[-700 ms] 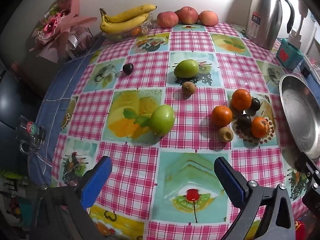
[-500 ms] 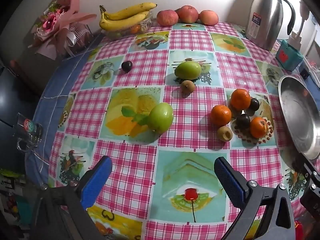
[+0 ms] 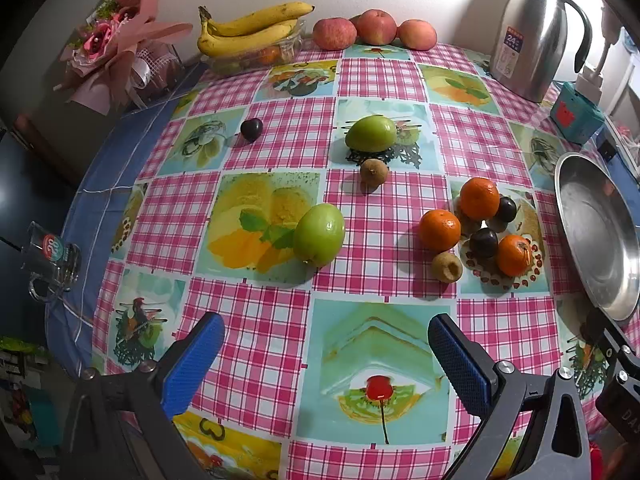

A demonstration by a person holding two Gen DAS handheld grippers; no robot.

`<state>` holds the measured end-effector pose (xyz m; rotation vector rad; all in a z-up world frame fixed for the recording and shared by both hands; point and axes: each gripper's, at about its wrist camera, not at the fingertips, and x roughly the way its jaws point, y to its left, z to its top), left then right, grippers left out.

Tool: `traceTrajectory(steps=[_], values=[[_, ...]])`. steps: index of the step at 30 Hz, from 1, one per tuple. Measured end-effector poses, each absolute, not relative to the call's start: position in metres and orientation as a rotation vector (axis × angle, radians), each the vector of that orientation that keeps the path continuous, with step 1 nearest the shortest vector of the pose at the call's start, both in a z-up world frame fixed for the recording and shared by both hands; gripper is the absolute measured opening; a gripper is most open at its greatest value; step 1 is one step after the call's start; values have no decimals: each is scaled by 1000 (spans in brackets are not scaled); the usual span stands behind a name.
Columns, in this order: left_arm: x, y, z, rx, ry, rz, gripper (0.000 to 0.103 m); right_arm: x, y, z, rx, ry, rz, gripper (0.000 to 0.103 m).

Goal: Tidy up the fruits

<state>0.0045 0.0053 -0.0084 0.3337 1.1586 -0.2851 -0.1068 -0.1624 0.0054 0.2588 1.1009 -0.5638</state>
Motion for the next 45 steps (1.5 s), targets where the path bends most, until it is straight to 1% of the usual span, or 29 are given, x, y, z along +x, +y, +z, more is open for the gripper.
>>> traceTrajectory(steps=[45], values=[[6, 7, -10, 333, 1164, -286, 103, -107, -161, 8, 266, 1096, -556, 103]])
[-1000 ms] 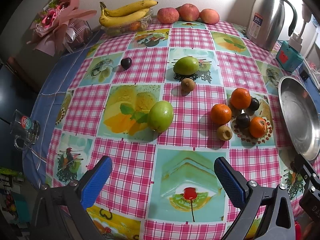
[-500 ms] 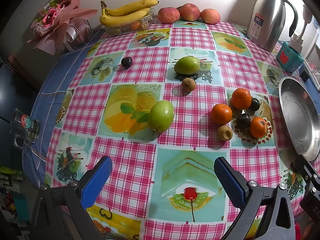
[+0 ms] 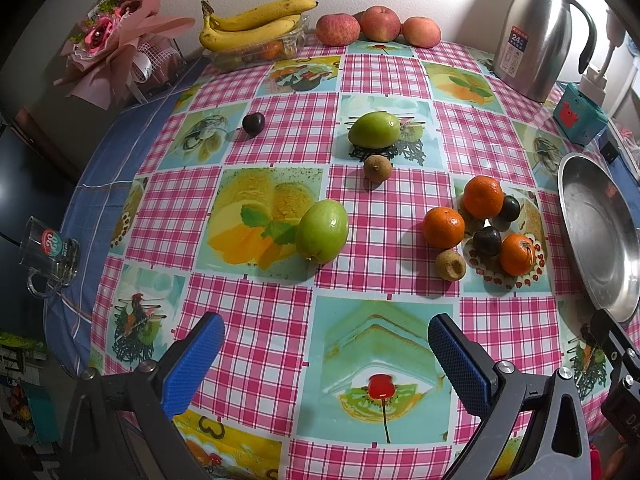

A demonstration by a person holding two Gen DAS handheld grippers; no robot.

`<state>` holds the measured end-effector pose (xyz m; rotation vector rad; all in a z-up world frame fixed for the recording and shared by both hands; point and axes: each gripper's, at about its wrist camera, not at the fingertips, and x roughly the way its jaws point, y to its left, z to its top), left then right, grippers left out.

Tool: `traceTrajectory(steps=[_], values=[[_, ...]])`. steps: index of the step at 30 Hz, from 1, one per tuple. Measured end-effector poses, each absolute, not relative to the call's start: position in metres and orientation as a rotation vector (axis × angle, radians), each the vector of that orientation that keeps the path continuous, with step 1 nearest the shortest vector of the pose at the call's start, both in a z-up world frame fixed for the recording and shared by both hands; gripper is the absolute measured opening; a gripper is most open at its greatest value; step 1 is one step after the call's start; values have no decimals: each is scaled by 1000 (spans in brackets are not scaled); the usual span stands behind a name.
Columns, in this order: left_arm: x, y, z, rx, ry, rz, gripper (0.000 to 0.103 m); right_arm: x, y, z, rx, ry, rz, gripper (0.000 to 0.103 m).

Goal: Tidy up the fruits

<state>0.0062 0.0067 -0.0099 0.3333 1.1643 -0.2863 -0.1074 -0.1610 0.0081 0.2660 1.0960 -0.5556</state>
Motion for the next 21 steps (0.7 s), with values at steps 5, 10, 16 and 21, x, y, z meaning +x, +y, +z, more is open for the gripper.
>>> traceTrajectory(steps=[5, 10, 16, 21], values=[[6, 7, -10, 333, 1165, -286, 103, -108, -161, 8, 266, 1096, -556, 103], [6, 7, -10, 333, 1165, -286, 103, -108, -161, 8, 266, 1096, -556, 103], [5, 8, -11, 334, 1165, -287, 103, -107, -161, 8, 266, 1096, -556, 103], [6, 8, -11, 333, 1166, -286, 103, -107, -161, 8, 266, 1096, -556, 103]])
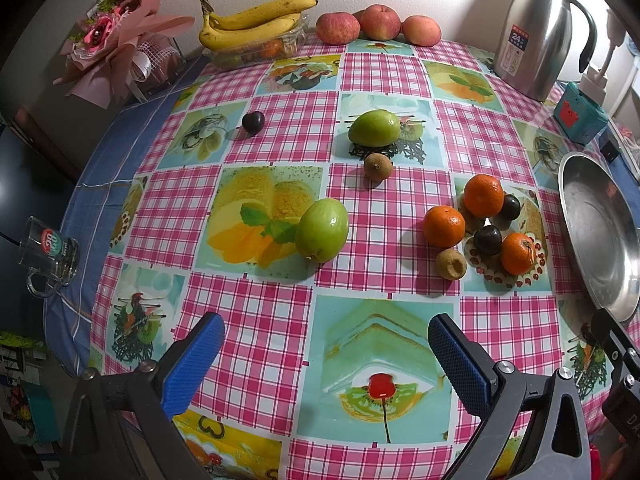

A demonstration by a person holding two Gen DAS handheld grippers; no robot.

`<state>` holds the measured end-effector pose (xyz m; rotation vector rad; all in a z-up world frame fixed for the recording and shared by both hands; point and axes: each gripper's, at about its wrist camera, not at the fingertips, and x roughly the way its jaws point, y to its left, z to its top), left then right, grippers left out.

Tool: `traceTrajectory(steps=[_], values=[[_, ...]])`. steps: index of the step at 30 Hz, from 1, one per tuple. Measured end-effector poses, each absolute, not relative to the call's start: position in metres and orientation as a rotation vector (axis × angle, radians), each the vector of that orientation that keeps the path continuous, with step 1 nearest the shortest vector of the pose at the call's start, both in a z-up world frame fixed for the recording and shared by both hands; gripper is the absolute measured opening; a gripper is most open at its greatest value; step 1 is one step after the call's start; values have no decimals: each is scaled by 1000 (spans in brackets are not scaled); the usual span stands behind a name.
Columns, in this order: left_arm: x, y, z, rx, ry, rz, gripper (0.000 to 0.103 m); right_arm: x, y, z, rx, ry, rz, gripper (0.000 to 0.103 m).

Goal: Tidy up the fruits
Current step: 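Move the right gripper to the orange and close on it while the left gripper approaches the kiwi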

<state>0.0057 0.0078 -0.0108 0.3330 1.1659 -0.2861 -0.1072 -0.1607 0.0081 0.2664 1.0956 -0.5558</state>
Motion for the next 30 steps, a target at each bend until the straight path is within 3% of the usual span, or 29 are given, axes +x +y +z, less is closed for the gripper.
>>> traceTrajectory(steps=[30], values=[[49, -34, 31, 150, 1187, -347, 103, -84, -181, 40, 383, 999, -505, 103]])
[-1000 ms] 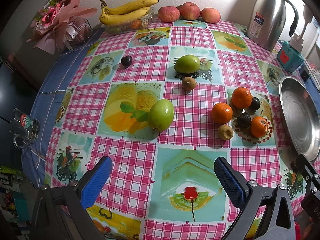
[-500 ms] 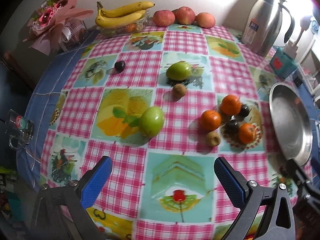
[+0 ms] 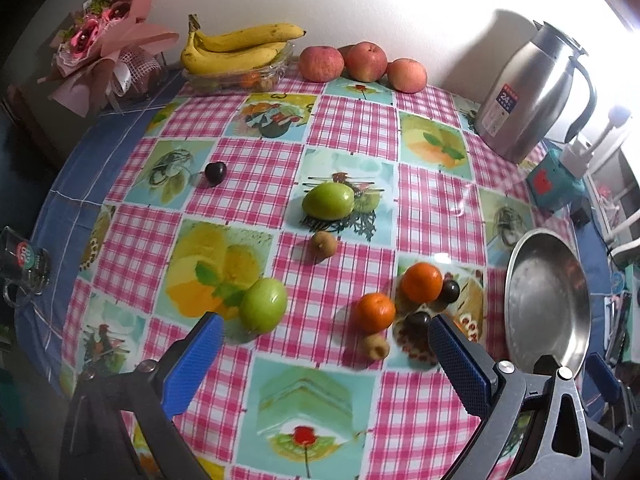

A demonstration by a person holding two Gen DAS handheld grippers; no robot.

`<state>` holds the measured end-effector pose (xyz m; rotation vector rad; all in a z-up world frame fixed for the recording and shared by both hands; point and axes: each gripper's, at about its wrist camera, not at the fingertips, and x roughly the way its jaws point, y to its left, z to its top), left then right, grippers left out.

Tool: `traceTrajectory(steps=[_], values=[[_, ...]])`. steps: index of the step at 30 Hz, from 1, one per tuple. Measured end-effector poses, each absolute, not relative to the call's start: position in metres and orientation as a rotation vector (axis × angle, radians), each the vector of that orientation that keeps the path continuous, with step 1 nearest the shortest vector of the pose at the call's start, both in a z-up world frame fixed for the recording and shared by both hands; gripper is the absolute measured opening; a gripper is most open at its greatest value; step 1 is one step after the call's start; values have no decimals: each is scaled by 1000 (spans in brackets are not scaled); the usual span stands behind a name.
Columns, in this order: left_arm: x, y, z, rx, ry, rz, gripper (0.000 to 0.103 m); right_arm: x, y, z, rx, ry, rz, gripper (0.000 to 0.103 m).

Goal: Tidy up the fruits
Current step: 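Move the right gripper to the orange and close on it while the left gripper approaches the kiwi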

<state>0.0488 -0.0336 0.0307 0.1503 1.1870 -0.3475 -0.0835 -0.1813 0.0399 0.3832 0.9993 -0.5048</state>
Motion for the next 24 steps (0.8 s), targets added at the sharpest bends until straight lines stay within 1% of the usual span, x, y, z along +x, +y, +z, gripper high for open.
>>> traceTrajectory(steps=[8, 17, 24], values=[[72, -36, 18, 85, 1195, -343, 103, -60, -190, 36, 408, 1010, -489, 103], [96, -18, 6, -10, 1196, -303, 103, -32, -191, 21, 409, 1035, -456, 102], [97, -14, -2, -4, 1200, -293, 103, -15, -177, 13, 355, 1034, -415, 102]])
